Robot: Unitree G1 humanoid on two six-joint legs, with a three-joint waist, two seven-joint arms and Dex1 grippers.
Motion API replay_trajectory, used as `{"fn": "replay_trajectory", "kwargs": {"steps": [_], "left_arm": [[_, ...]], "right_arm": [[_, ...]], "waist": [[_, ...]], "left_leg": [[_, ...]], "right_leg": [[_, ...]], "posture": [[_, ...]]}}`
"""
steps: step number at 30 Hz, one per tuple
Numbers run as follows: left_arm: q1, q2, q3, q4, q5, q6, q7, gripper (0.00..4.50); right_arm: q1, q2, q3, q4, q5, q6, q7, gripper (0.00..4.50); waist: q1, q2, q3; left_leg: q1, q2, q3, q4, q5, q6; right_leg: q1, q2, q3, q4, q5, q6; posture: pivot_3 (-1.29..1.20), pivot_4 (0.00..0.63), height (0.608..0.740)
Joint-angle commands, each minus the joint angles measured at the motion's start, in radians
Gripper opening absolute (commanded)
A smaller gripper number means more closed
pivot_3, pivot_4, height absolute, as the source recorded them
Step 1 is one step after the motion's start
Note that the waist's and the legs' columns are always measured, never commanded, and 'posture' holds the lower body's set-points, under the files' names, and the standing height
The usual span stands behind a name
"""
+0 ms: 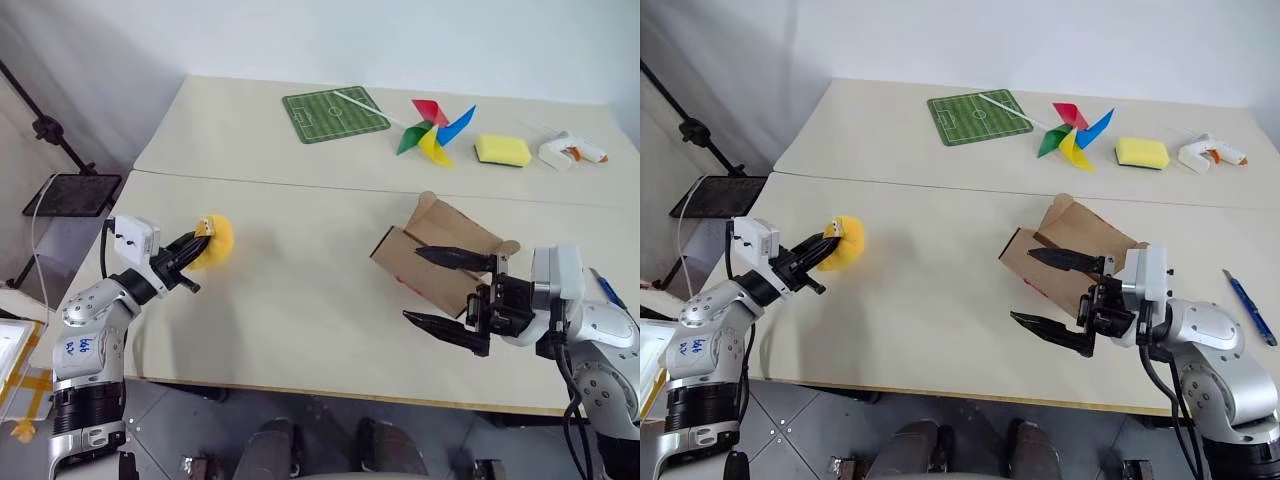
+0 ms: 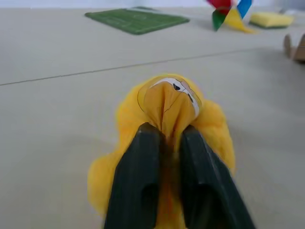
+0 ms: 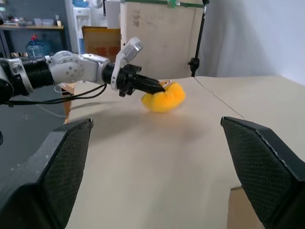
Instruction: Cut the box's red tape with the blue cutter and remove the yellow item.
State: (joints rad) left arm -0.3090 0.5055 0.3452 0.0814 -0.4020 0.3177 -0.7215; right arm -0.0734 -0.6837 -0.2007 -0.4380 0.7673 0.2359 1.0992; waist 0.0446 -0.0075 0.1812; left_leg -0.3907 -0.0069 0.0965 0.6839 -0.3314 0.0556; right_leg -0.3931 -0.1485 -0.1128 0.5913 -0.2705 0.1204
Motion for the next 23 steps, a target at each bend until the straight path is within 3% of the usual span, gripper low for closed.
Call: {"fn": "replay_trajectory", "kwargs": {"steps": [1,3,7,12,16,23], "left_arm": [[-0.014,0.045,-0.019,-0.077,-0.047,0.044,-0.047,1.83],[0.025,0.094,-0.030,-0.117,-0.083,0.081,-0.123,2.46],[0.039,0.130,0.008,-0.092,-0.040,0.003,-0.085,3.72],[0.130,0.184,0.060,-0.139,-0.071,-0.011,-0.138,3.72],[0.262,0.225,0.096,-0.177,-0.057,-0.053,-0.183,4.49],[0.399,0.302,0.168,-0.111,0.005,-0.138,-0.192,4.49]], "right_arm": [[0.002,-0.027,-0.031,0.007,-0.012,-0.024,0.035,4.50],[0.001,-0.046,-0.046,0.024,-0.015,-0.025,0.059,4.50],[0.007,-0.073,-0.085,0.060,-0.016,-0.027,0.087,4.50],[0.037,-0.091,-0.145,0.086,-0.019,-0.039,0.111,4.50],[0.074,-0.108,-0.188,0.091,-0.027,-0.050,0.129,4.50],[0.111,-0.139,-0.249,0.106,-0.036,-0.068,0.161,4.50]], "waist": [[-0.008,0.000,0.000],[-0.018,0.000,0.000],[-0.026,0.001,0.000],[-0.026,0.001,0.000],[-0.025,0.001,0.000],[-0.021,0.002,0.000]], "left_leg": [[0.000,0.001,0.000,0.000,0.001,0.001],[0.000,0.001,0.001,-0.001,0.003,0.004],[0.002,0.002,0.006,-0.002,0.004,0.004],[0.003,0.003,0.006,-0.002,0.004,0.004],[0.003,0.003,0.006,-0.003,0.000,-0.002],[0.003,0.003,0.006,-0.003,-0.001,-0.003]], "right_leg": [[0.000,0.001,-0.002,0.000,0.000,0.000],[0.000,0.002,-0.006,0.000,0.000,-0.001],[0.000,0.002,-0.009,0.000,-0.001,-0.001],[-0.001,0.001,-0.007,0.000,-0.001,-0.001],[-0.001,0.000,-0.001,0.000,-0.001,-0.001],[-0.002,-0.001,0.001,-0.004,-0.001,-0.002]], "posture": [[0.00,0.150,0.740],[0.00,0.150,0.740],[0.00,0.150,0.740],[0.00,0.150,0.740],[0.00,0.150,0.740],[0.00,0.150,0.740]]}}
